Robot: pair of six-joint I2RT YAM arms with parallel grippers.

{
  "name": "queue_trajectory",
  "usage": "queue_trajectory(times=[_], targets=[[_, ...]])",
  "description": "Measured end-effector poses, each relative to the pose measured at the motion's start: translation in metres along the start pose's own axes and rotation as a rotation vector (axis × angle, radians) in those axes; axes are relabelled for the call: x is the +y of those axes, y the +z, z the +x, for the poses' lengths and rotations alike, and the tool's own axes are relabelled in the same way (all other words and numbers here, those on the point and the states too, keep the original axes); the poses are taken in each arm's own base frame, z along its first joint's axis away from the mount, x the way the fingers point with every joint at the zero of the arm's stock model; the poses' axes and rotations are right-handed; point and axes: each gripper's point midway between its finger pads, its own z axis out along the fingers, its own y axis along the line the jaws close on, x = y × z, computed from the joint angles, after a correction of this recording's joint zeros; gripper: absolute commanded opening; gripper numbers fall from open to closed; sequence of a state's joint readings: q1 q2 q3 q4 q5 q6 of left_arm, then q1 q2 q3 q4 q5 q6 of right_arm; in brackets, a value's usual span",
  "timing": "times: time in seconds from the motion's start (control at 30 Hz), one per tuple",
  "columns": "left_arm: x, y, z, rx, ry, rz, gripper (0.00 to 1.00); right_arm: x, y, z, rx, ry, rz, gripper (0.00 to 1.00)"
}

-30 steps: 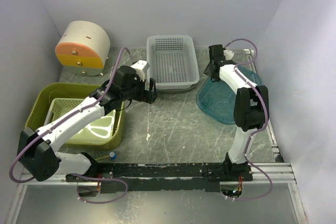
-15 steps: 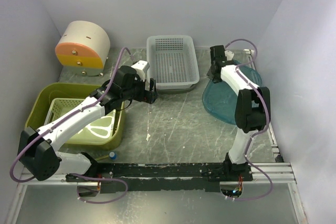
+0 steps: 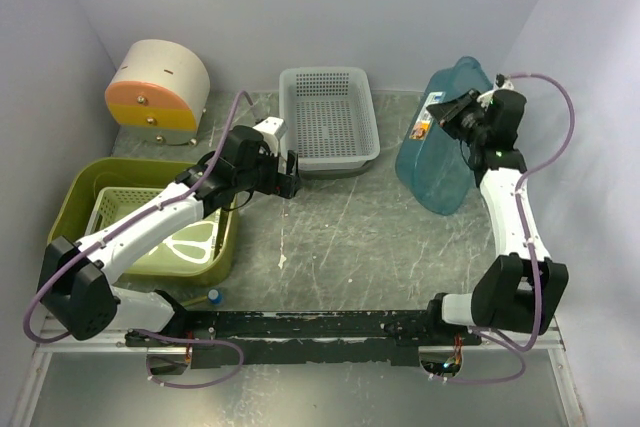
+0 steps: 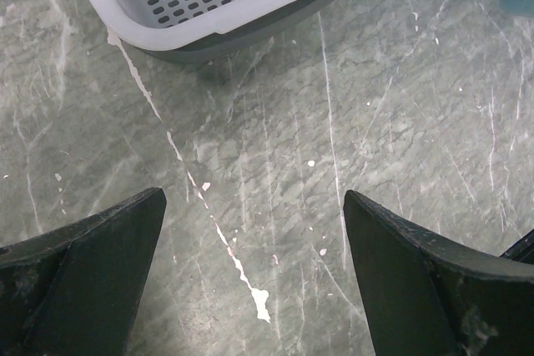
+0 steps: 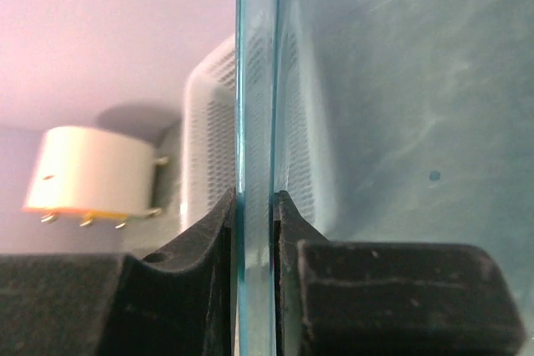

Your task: Turn the large container upside down

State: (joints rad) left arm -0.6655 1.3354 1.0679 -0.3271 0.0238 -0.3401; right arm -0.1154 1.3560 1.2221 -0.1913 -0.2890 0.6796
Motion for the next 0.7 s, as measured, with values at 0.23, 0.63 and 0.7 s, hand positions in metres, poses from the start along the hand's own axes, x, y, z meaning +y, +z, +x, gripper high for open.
queue_trajectory(times=[0.23, 0.63, 0.7], targets=[[0.000, 0.004, 0.004, 0.017, -0.001, 0.005, 1.00, -0.002, -0.006, 0.056, 0.116, 0.275, -0.339, 0.00], [-0.004, 0.004, 0.006, 0.025, -0.001, 0.028, 1.00, 0.025, -0.041, 0.050, 0.133, 0.566, -0.737, 0.00], [-0.005, 0.005, 0.007, 0.029, -0.002, 0.034, 1.00, 0.008, -0.036, 0.057, 0.159, 0.677, -0.717, 0.00]])
